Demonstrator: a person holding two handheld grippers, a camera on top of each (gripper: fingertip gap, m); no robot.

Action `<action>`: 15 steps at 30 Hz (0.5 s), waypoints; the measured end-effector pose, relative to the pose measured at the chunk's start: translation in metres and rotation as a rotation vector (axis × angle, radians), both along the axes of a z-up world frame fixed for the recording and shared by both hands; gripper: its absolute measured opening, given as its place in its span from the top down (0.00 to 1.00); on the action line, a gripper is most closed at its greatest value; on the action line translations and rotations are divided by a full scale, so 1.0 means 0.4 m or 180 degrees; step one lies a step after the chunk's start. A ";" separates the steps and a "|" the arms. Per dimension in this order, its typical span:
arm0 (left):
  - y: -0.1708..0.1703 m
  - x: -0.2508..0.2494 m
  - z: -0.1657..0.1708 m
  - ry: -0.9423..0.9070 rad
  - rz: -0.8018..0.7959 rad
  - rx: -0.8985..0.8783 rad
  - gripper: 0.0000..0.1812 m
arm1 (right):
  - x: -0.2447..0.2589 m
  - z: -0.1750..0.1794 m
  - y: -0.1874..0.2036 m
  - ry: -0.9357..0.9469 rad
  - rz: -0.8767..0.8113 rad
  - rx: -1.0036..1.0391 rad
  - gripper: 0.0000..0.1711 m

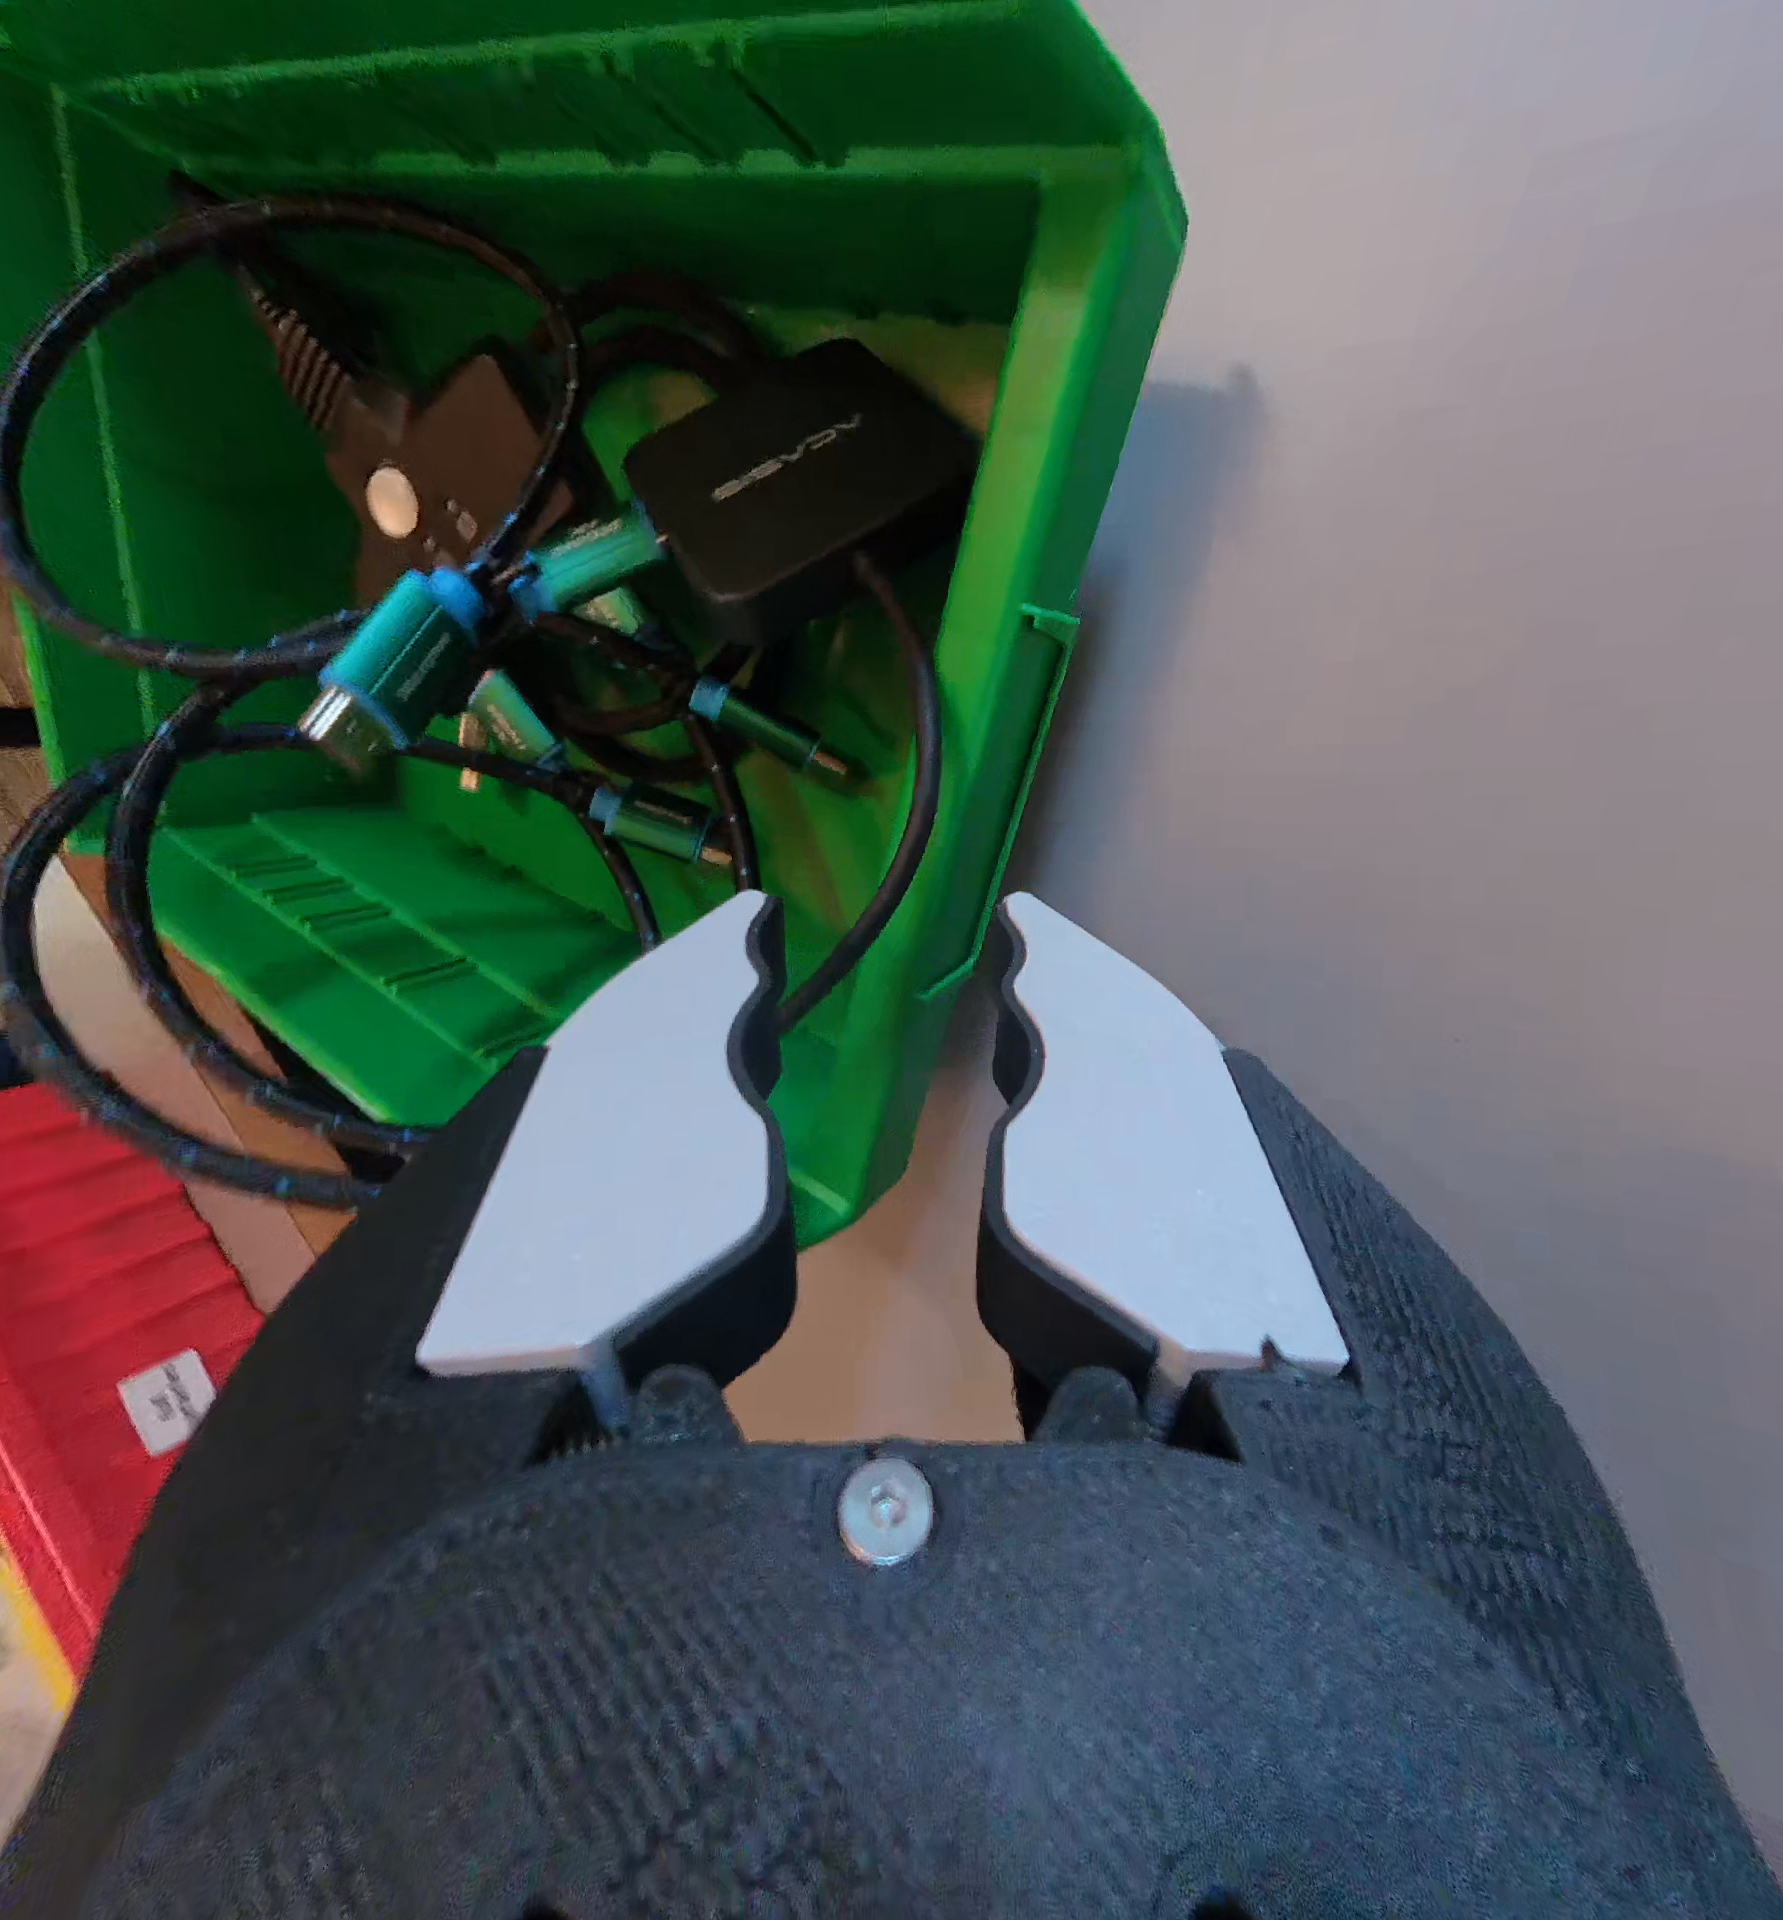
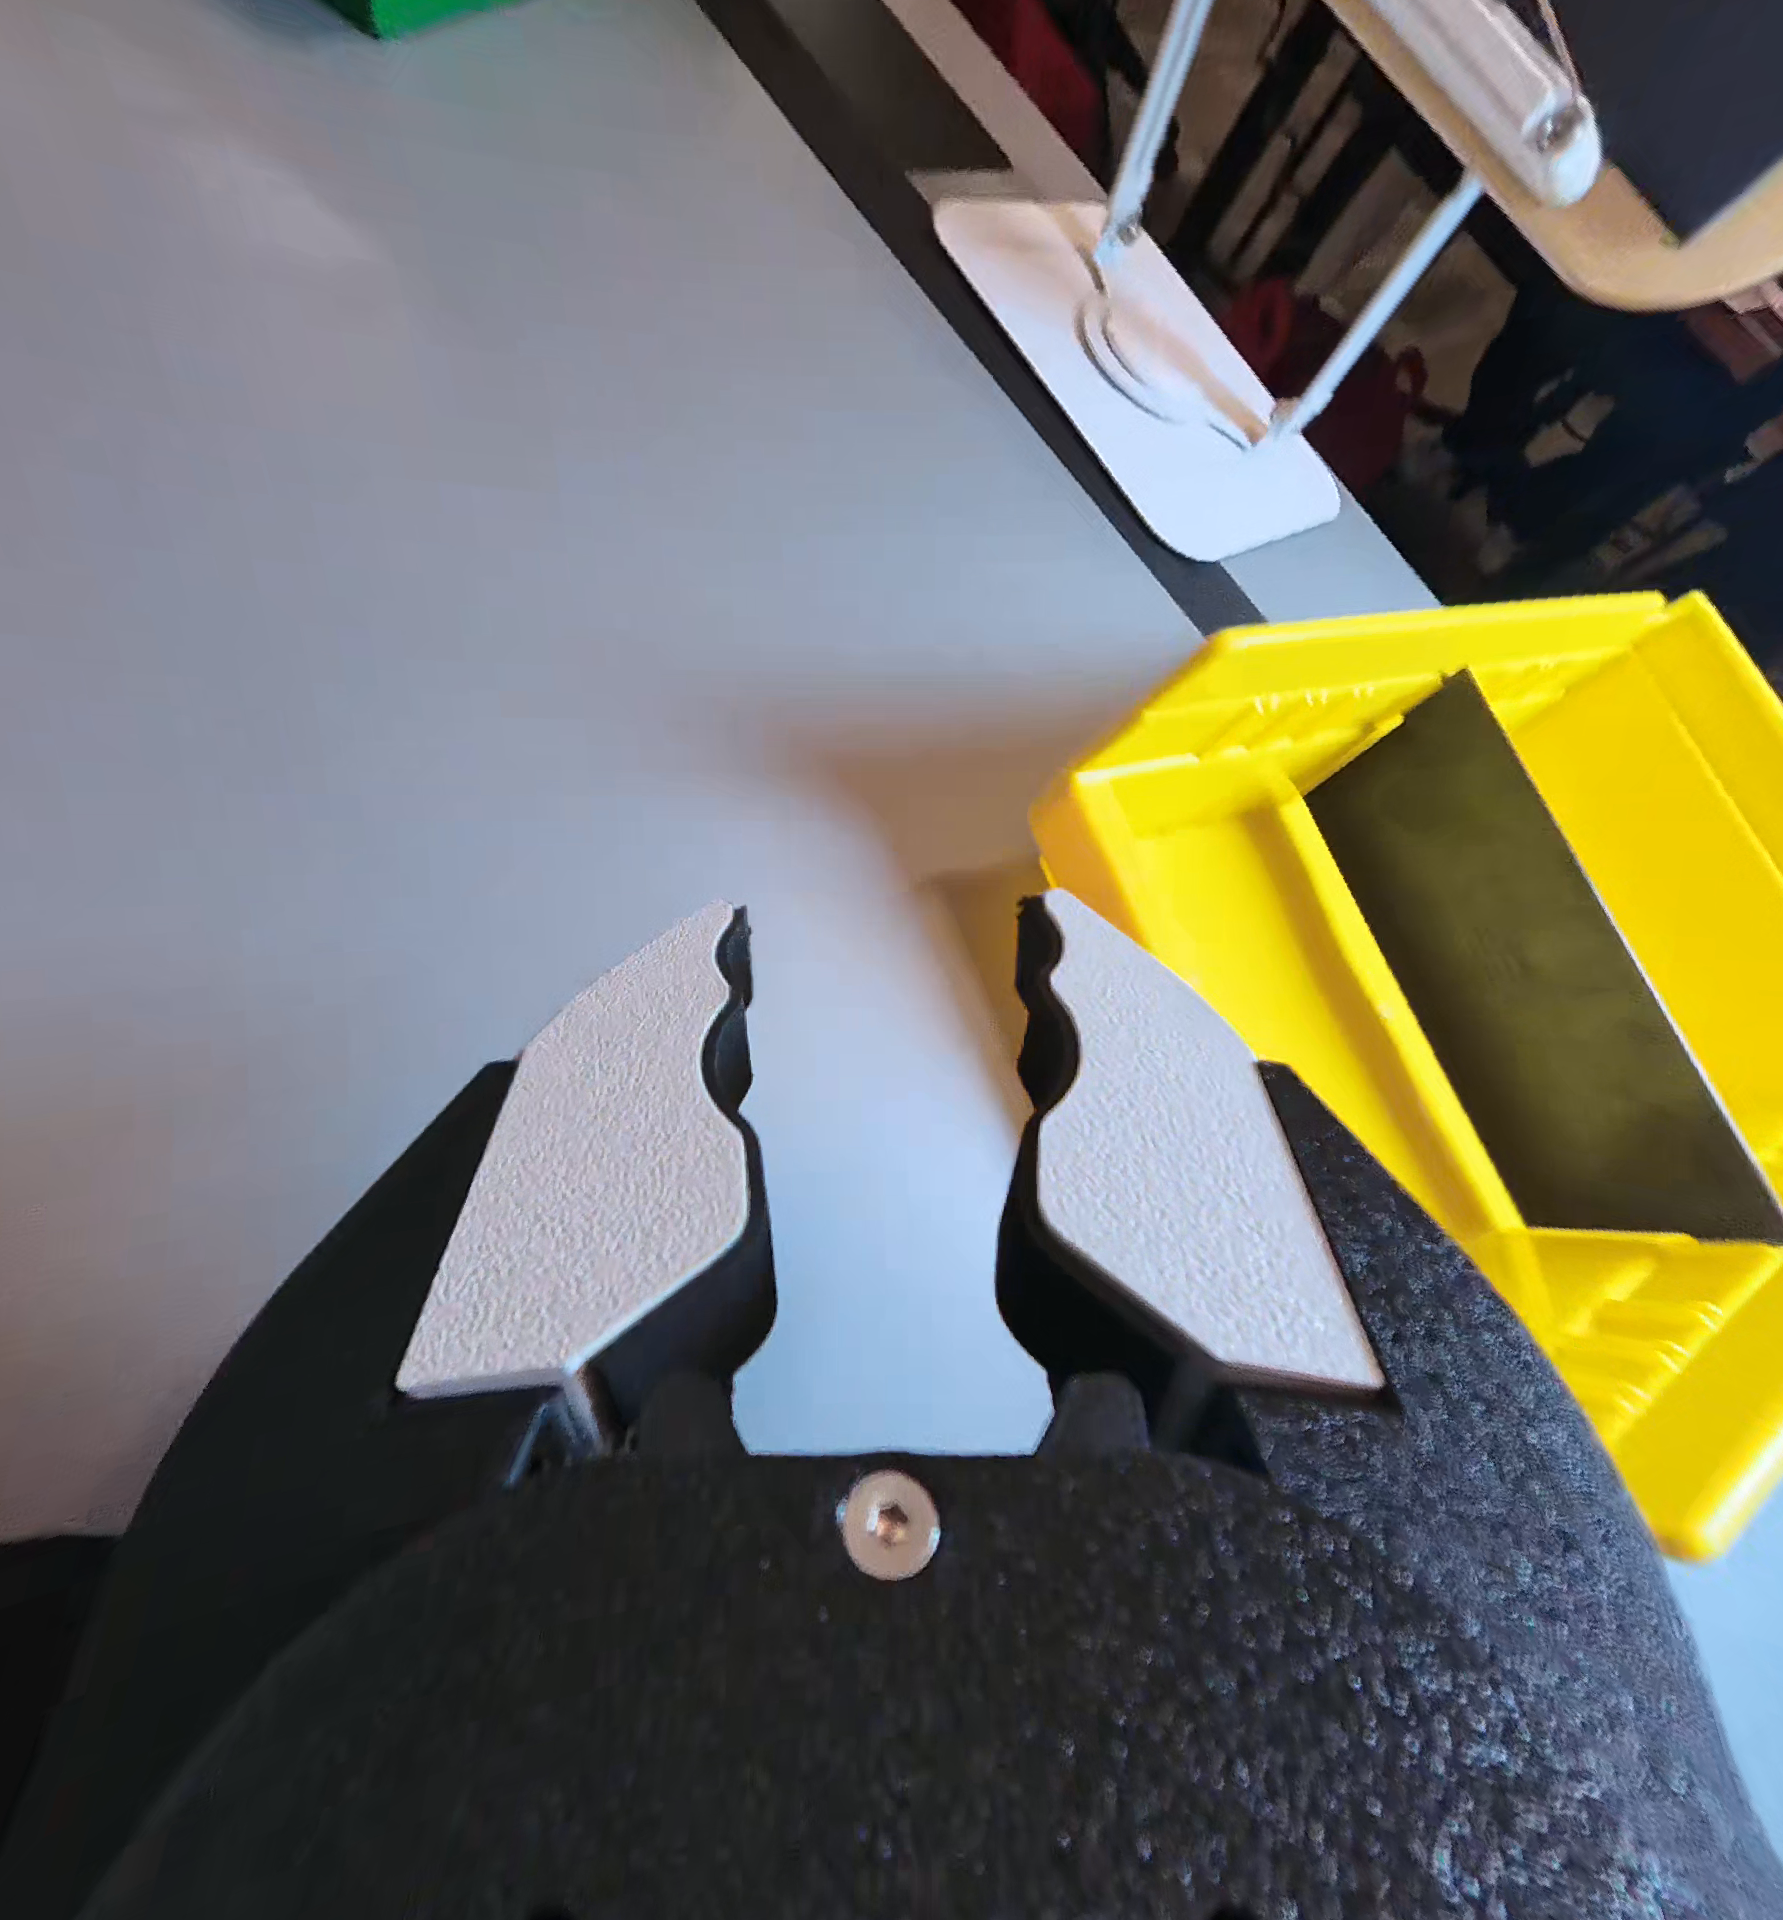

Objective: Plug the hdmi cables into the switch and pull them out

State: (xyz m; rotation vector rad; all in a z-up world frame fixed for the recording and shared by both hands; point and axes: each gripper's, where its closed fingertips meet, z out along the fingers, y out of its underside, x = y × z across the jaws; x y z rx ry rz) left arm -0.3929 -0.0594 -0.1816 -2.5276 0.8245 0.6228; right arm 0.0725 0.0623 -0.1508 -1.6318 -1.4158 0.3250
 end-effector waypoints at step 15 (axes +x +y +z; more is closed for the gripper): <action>0.057 0.066 0.268 0.0123 -0.0636 0.0317 0.97 | -0.085 0.001 -0.068 0.0283 0.0327 -0.0008 0.74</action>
